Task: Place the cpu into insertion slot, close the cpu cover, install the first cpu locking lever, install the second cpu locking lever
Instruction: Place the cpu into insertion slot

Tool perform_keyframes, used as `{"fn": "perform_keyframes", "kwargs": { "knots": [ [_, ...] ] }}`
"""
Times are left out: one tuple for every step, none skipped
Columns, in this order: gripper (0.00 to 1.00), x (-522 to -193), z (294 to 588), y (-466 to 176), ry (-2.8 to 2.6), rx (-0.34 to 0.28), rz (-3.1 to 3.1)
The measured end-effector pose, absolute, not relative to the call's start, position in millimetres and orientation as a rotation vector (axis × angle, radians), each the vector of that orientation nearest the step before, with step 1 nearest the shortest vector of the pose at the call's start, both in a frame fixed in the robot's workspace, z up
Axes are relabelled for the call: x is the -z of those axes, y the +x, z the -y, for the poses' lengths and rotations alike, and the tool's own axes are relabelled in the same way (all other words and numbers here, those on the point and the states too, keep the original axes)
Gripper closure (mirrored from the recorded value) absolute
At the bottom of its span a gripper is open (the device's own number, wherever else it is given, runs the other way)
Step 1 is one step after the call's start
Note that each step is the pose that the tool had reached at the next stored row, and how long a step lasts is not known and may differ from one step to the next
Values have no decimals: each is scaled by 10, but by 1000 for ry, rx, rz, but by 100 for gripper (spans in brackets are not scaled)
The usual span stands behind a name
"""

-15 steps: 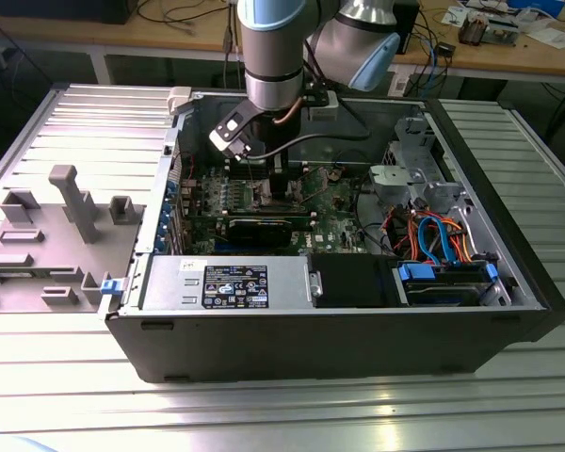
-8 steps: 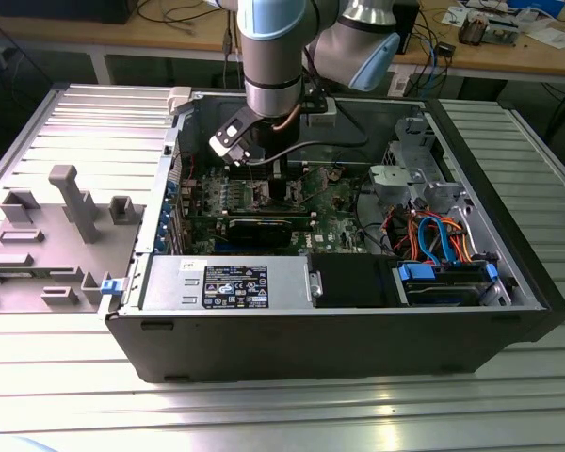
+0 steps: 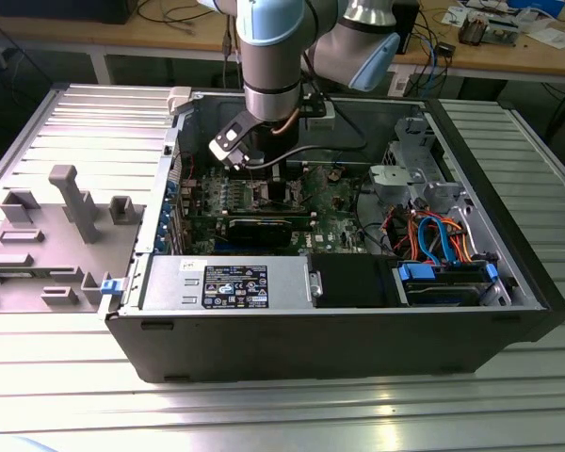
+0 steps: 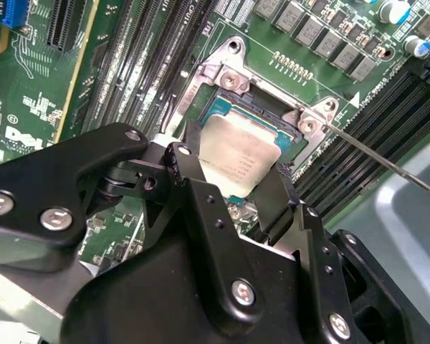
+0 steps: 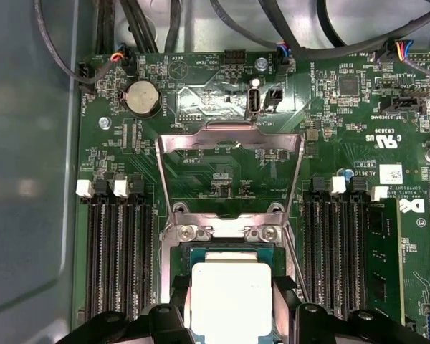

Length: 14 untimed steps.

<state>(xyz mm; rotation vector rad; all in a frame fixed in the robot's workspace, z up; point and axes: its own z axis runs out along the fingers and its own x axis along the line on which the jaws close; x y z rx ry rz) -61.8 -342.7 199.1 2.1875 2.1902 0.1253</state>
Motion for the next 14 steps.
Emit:
{"fn": "perform_keyframes", "kwargs": {
  "knots": [
    [46, -1986, 3427, -619, 2188, -125, -2190],
    [46, -1978, 3427, -619, 2188, -125, -2190],
    [46, -1973, 3427, -619, 2188, -126, -2190],
    [46, -1971, 3426, -619, 2188, -126, -2190],
    [46, -1970, 3425, -619, 2188, -126, -2190],
    [46, -1970, 3426, -619, 2188, -126, -2190],
    [46, -1970, 3426, -619, 2188, -126, -2190],
    [46, -1970, 3426, -619, 2188, -126, -2190],
    [46, -1970, 3426, -619, 2188, -126, -2190],
    [46, -1970, 3426, -619, 2188, -126, -2190],
    [46, -1969, 3426, -619, 2188, -126, -2190],
    [46, -1969, 3426, -619, 2188, -126, -2190],
    [46, -1969, 3426, -619, 2188, -126, -2190],
    [46, -1969, 3426, -619, 2188, -126, -2190]
  ]
}}
